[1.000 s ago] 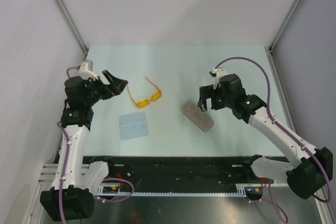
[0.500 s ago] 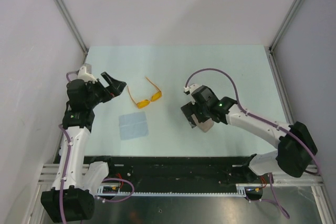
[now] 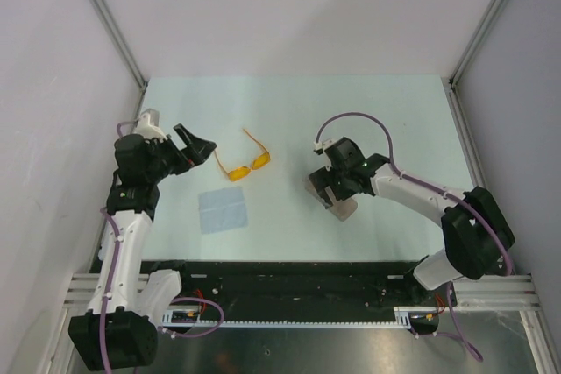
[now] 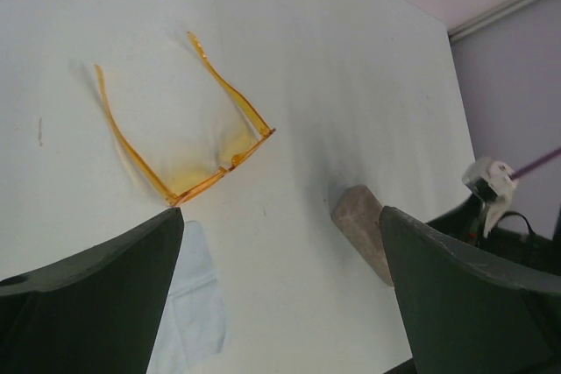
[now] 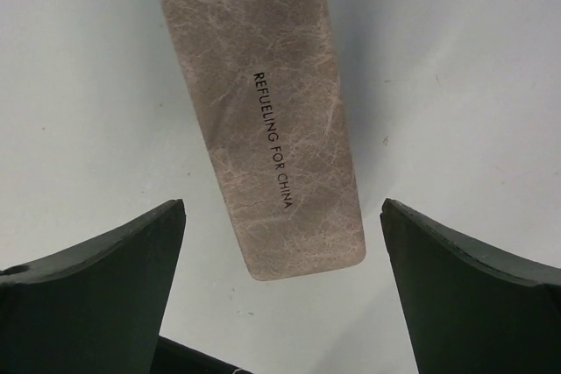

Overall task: Organize the sunglasses
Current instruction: Pick up the sunglasses case from the center of the board.

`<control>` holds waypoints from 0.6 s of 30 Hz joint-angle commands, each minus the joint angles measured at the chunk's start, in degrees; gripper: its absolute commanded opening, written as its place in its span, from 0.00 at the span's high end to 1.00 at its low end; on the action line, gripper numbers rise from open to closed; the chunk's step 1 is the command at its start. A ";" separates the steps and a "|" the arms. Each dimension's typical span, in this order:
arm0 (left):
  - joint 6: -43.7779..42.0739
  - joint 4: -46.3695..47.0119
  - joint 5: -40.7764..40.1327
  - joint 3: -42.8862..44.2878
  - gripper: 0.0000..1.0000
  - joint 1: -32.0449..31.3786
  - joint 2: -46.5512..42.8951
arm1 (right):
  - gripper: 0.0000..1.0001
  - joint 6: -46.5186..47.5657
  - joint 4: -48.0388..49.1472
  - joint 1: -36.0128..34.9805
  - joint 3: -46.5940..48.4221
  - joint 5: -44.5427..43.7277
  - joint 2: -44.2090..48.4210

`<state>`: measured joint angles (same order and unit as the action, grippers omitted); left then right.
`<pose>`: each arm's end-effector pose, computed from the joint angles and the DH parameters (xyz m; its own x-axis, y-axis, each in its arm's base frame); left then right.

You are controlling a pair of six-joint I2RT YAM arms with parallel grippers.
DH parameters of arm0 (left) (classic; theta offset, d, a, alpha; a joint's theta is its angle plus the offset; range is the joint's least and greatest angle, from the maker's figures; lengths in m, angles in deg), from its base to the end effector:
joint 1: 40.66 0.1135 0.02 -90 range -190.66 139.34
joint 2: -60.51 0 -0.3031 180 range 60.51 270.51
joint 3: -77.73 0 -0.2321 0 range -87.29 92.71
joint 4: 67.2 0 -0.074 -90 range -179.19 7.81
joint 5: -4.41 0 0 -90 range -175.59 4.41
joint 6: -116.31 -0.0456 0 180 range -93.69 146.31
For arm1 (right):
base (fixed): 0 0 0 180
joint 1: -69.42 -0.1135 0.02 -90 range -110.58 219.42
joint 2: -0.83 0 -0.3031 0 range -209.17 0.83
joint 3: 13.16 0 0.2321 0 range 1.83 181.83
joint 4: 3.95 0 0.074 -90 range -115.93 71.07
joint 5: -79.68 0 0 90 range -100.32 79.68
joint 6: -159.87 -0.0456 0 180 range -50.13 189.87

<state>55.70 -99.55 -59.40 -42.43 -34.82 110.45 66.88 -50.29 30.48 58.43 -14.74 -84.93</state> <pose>0.1610 -0.0038 0.3415 -0.4853 -0.4923 -0.7226 0.0876 0.7949 -0.6004 0.2211 0.1742 0.2550 -0.7073 -0.5046 -0.4951 -0.5610 0.8268 -0.0413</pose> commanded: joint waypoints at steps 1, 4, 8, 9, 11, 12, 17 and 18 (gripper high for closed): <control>-2.32 3.04 6.50 0.14 0.00 -0.57 -0.01 | 0.00 -0.53 1.12 2.81 1.32 6.10 -1.60; -2.49 3.30 7.20 0.05 0.00 -0.84 0.17 | 0.00 0.17 0.59 3.08 1.59 6.45 -3.45; -2.41 3.57 7.99 -0.30 0.00 -1.10 0.43 | 0.00 0.35 0.59 2.91 1.94 7.77 -5.21; -2.40 3.74 8.17 -0.30 0.00 -1.19 0.43 | 0.01 0.43 0.51 2.82 2.02 7.59 -5.56; -2.40 3.83 8.70 -0.48 0.00 -1.36 0.52 | 0.00 0.35 0.51 2.90 2.20 7.15 -6.53; -2.40 3.92 8.78 -0.48 0.00 -1.45 0.60 | 0.00 0.35 0.59 2.82 2.20 6.89 -6.70; -2.14 4.27 8.87 -0.65 0.00 -1.89 1.04 | 0.00 -0.44 0.85 2.46 2.46 4.43 -8.46; -2.14 4.27 8.96 -0.65 0.00 -1.89 0.96 | 0.00 -0.71 0.51 2.29 2.55 2.95 -8.90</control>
<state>54.54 -97.48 -52.27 -42.63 -36.17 111.21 66.88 -50.11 33.43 58.67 -8.80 -92.29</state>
